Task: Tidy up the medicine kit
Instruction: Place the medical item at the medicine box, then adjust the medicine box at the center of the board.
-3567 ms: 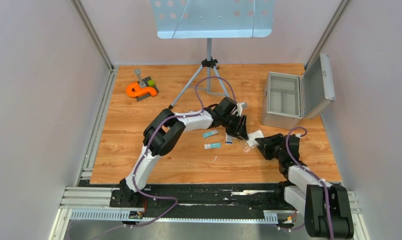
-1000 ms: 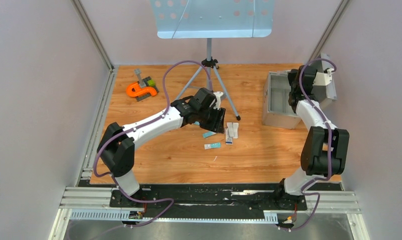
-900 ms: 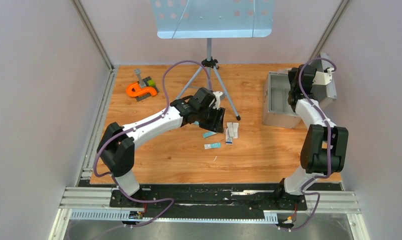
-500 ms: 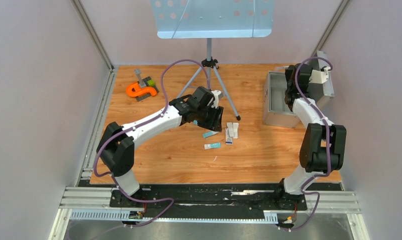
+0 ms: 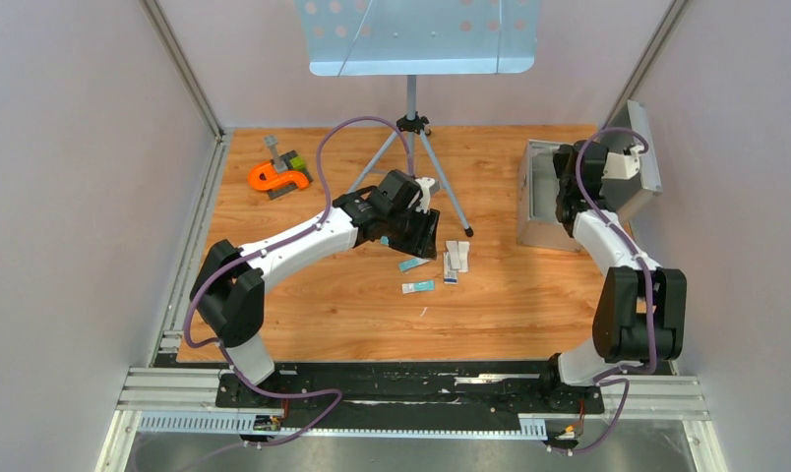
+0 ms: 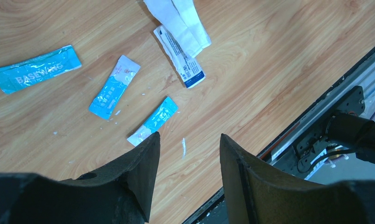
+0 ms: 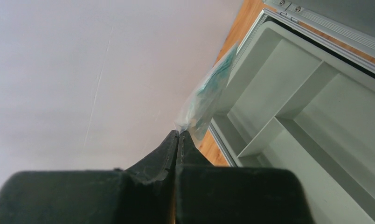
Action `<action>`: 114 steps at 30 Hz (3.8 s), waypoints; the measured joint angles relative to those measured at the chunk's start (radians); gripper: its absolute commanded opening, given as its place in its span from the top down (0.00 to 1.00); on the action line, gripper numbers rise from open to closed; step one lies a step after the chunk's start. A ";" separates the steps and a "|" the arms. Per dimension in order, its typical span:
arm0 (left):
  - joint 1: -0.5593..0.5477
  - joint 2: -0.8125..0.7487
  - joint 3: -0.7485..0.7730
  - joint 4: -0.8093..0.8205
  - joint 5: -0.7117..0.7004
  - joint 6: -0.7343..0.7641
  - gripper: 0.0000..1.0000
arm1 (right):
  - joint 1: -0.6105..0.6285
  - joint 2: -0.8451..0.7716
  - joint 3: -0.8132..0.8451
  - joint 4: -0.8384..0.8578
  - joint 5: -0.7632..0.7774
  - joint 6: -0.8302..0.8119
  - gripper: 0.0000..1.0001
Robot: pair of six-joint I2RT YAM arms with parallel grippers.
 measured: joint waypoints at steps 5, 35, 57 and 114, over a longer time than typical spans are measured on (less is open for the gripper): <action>0.000 0.000 0.000 0.000 0.003 0.000 0.42 | 0.001 -0.008 -0.001 -0.013 0.010 0.036 1.00; 0.018 0.000 -0.002 0.000 -0.002 0.014 0.41 | -0.023 0.212 0.092 -0.014 0.070 0.126 0.67; 0.019 -0.008 -0.031 0.003 0.011 0.013 0.42 | -0.035 -0.085 -0.019 -0.060 -0.090 0.010 0.38; 0.019 -0.077 -0.089 0.032 0.036 -0.021 0.42 | 0.126 -0.223 -0.005 -0.853 -0.301 -0.811 0.38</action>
